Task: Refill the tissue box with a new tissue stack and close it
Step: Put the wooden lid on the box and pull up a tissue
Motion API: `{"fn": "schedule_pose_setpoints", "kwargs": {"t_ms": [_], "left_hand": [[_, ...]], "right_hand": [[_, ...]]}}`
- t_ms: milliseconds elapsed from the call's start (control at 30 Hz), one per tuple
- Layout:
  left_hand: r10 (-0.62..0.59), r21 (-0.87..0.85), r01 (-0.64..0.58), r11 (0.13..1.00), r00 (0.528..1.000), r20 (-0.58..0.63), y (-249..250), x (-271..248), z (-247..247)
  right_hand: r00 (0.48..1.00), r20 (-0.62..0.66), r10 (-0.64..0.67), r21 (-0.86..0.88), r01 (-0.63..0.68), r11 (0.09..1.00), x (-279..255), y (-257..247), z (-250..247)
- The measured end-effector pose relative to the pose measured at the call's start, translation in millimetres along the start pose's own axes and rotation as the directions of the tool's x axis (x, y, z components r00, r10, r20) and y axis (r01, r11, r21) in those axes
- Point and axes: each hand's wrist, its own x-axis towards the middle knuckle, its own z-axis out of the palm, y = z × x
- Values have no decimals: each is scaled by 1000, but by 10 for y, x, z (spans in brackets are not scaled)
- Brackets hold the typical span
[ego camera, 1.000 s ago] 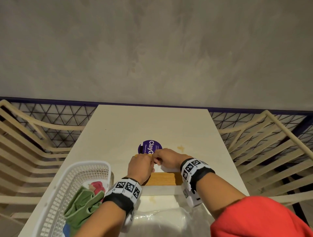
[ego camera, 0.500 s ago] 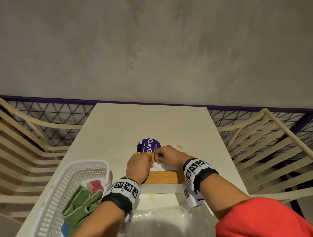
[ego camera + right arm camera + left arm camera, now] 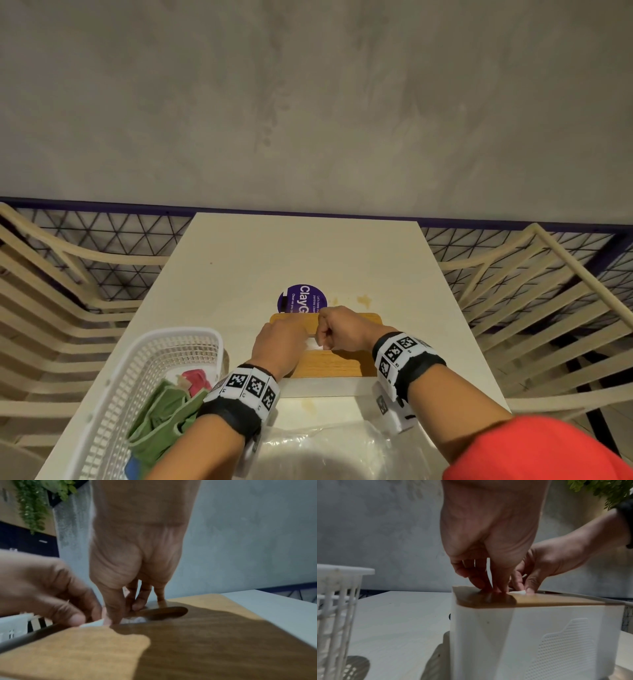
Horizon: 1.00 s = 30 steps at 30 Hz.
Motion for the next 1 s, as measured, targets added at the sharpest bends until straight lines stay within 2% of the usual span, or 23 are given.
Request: {"fn": "schedule_pose_setpoints", "kwargs": {"t_ms": [100, 333, 533, 667, 833, 1000], "left_hand": [[29, -9, -28, 1000, 998, 58, 22, 16, 29], [49, -6, -48, 999, 995, 90, 87, 58, 12], [56, -113, -51, 992, 998, 41, 29, 76, 20], [38, -167, -35, 985, 999, 14, 3, 84, 28], [33, -193, -35, 981, 999, -11, 36, 71, 38], [10, -230, -19, 973, 999, -40, 36, 60, 43]], "right_hand": [[999, 35, 11, 29, -12, 1000, -27, 38, -41], [995, 55, 83, 107, -89, 990, -82, 45, -21], [991, -85, 102, 50, -98, 994, -159, 112, -52], [990, -78, 120, -26, -123, 992, -223, 138, -47], [988, -127, 91, -150, -110, 983, -156, 71, 59], [977, -177, 122, -105, -142, 984, -106, 66, 134]]}}
